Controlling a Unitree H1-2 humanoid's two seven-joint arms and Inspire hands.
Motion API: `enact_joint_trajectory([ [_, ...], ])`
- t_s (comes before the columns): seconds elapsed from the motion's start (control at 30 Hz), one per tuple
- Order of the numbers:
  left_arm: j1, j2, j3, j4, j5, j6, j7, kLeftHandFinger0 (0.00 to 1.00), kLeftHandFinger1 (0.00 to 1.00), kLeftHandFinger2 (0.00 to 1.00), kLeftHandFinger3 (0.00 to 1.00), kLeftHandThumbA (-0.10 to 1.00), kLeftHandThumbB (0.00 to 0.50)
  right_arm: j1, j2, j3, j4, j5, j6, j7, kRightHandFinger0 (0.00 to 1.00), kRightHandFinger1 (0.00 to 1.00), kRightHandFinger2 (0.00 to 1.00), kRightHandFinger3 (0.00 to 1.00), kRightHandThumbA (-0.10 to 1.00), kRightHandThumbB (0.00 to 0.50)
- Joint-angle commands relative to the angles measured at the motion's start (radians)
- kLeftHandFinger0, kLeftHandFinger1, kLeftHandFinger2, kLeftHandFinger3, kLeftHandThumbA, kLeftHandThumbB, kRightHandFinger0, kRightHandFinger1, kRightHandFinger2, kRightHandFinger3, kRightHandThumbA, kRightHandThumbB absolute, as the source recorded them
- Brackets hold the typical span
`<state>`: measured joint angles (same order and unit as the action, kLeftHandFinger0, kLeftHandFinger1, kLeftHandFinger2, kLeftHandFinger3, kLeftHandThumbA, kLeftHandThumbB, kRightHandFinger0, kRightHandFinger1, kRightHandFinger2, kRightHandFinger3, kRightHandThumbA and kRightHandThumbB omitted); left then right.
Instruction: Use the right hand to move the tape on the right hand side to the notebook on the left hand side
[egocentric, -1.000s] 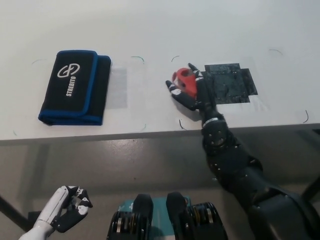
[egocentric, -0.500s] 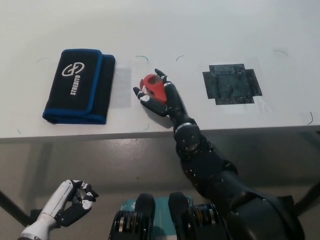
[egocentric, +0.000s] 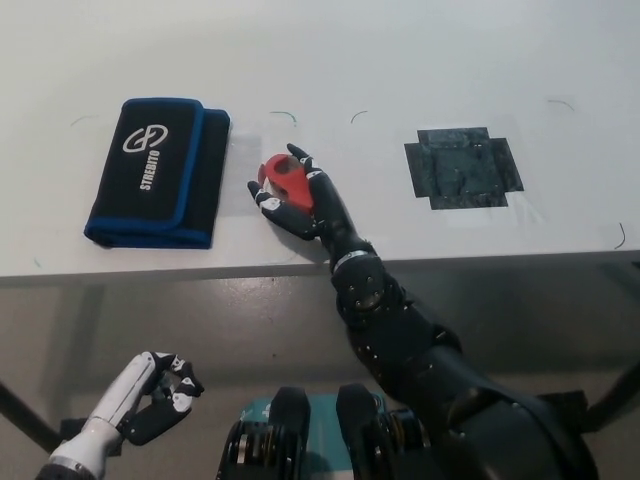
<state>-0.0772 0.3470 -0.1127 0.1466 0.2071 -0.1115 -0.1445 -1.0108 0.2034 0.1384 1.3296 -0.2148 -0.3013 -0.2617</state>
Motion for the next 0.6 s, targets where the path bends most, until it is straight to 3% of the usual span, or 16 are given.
enact_joint_trajectory([
  [0.0,0.01,0.016,0.014,-0.033,0.004,-0.004,-0.001,0.12,0.23,0.45,0.7,-0.02,0.156,-0.049,-0.014,0.015,0.004,-0.007,-0.016,0.014,1.0,1.0,1.0,1.0,0.77,0.5],
  [0.17,0.003,0.015,0.019,-0.029,0.003,-0.014,0.004,0.14,0.24,0.46,0.7,-0.02,0.16,-0.041,-0.058,0.017,-0.02,-0.011,-0.05,0.004,1.0,1.0,1.0,1.0,0.77,0.5],
  [0.27,0.01,0.017,0.026,-0.038,-0.001,-0.006,0.002,0.1,0.21,0.43,0.69,-0.02,0.163,-0.023,-0.089,0.026,-0.05,-0.025,-0.06,-0.01,1.0,1.0,1.0,1.0,0.82,0.5],
  [0.33,0.009,0.017,0.028,-0.041,-0.004,0.0,-0.001,0.11,0.21,0.43,0.7,-0.02,0.165,-0.01,-0.11,0.018,-0.084,-0.013,-0.07,0.004,1.0,1.0,1.0,1.0,0.77,0.5],
  [0.47,0.005,0.02,0.027,-0.045,0.004,0.008,-0.001,0.1,0.21,0.42,0.7,-0.01,0.165,0.096,-0.207,0.017,-0.395,-0.026,0.03,0.068,1.0,1.0,1.0,1.0,0.85,0.5],
  [0.57,-0.003,0.025,0.026,-0.037,0.005,0.005,-0.004,0.12,0.22,0.44,0.7,0.01,0.163,0.212,-0.318,0.029,-0.72,-0.075,0.13,0.129,1.0,1.0,1.0,1.0,0.82,0.5],
])
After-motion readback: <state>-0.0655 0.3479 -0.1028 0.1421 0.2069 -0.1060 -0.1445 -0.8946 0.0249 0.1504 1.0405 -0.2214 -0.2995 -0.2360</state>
